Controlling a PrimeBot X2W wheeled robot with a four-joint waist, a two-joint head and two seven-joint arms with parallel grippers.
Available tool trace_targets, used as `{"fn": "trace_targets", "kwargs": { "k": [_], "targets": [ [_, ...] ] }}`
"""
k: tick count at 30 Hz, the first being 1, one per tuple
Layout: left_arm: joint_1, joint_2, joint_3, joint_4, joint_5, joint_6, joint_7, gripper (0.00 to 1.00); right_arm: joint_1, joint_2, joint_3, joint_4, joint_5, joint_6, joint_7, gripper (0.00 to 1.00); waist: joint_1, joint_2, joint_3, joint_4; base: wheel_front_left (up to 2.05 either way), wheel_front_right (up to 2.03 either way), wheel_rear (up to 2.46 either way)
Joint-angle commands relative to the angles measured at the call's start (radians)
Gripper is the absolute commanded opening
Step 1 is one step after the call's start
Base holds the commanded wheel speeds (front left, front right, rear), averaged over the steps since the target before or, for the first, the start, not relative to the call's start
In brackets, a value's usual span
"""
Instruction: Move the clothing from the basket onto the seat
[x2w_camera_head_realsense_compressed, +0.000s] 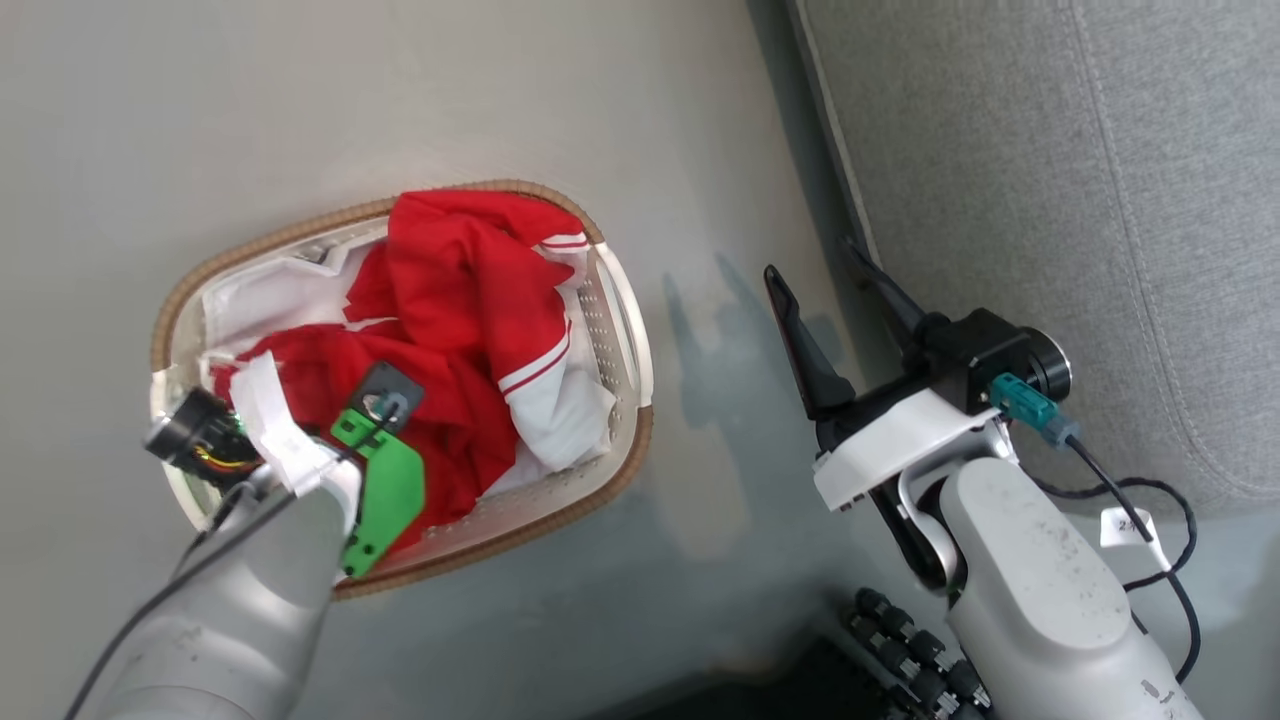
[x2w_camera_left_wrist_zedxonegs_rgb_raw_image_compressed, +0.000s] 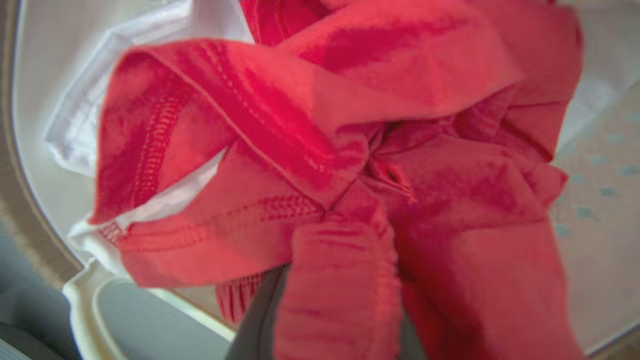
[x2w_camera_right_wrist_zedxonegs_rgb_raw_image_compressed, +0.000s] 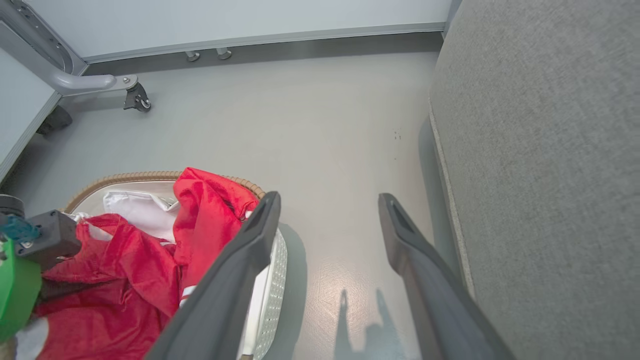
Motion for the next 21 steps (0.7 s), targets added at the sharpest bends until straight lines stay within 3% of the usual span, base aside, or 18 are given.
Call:
{"fn": "trace_targets", "kwargs": {
  "k": [1, 11, 21],
  "targets": [
    [0.018, -0.013, 0.006, -0.011, -0.021, 0.002, -0.035, 0.0, 0.016, -0.003, -0.001, 0.006, -0.004, 0.0, -0.005, 1.0, -0.0001, -0.0001, -0.053, 0.02, 0.0, 0.0, 0.0],
    [0.109, -0.073, 0.05, -0.02, -0.112, -0.002, -0.238, 0.0, 0.084, -0.004, -0.023, 0.047, -0.035, -0.001, -0.005, 1.0, -0.0001, -0.0001, -0.247, 0.109, 0.0, 0.0, 0.0],
    [0.21, -0.098, 0.064, -0.103, -0.213, -0.017, -0.339, 0.0, 0.182, -0.009, -0.051, 0.061, -0.052, -0.001, -0.005, 1.0, -0.0001, -0.0001, -0.432, 0.209, 0.0, 0.0, 0.0]
  ]
}}
